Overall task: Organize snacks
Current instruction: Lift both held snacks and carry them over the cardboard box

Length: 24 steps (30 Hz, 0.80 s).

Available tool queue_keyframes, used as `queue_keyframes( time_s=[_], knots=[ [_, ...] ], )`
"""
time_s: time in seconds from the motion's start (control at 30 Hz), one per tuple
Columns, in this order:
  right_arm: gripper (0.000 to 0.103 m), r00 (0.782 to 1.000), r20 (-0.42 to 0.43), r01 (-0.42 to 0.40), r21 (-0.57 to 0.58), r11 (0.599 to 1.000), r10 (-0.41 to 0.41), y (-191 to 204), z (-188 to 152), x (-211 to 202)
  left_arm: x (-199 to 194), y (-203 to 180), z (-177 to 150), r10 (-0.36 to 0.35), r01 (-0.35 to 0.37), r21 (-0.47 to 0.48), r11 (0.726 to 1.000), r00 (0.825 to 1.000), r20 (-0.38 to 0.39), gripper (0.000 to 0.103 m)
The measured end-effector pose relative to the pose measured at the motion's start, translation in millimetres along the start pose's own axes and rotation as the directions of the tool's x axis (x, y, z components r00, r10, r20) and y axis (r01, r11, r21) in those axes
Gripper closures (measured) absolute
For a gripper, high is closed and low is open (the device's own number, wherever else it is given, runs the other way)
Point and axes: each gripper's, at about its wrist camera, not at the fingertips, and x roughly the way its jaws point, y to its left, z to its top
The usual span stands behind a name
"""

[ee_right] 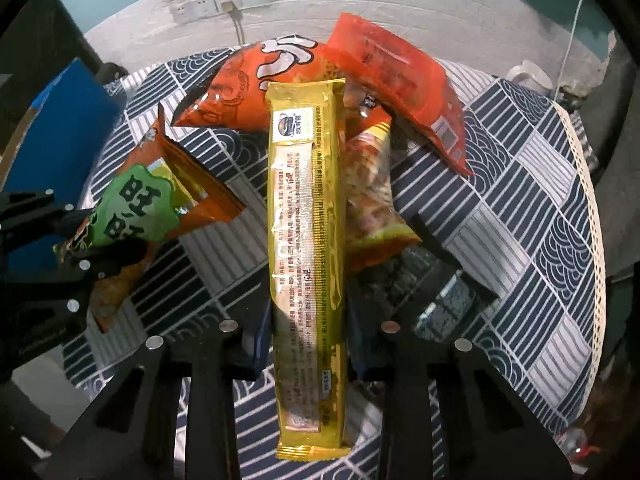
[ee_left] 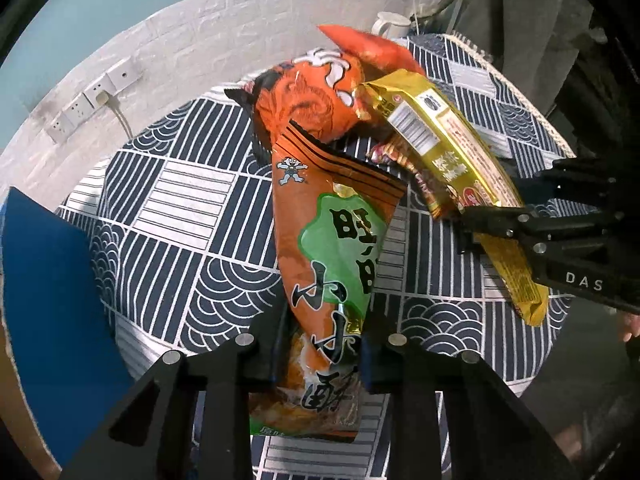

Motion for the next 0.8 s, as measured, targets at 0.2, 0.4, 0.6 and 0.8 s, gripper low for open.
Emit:
queue_keyframes(
  time_s=[0.2,0.4,0.6,0.8],
  knots=[
    [0.073,0.999,0.032,-0.031,0.009,0.999,0.031,-0.2,-5.1,-24.6,-22.9,0.9,-5.1,0.005,-0.005,-0.008,1.0,0.999,0.039,0.075],
    [0.073,0.997,0.071,-0.028,-0.021,0.999,0.03,3.2,-6.4,-52.7,-54.5,9.4,-8.9,0.017,-0.014,-0.034,0.999,0.995,0.095,0.075],
    [0.073,0.993,0.112,-0.044,-0.034,0.998,0.047,11.5,-0.9,-78.7,-83.4,19.3,-13.4,0.039,-0.031,-0.06,0.998,0.99,0.139,0.075],
    [0.073,0.989,0.13,-0.06,-0.055,0.997,0.067,21.4,1.0,-97.1,-109.1,25.3,-21.7,0.06,-0.049,-0.065,0.997,0.983,0.174,0.075]
  ],
)
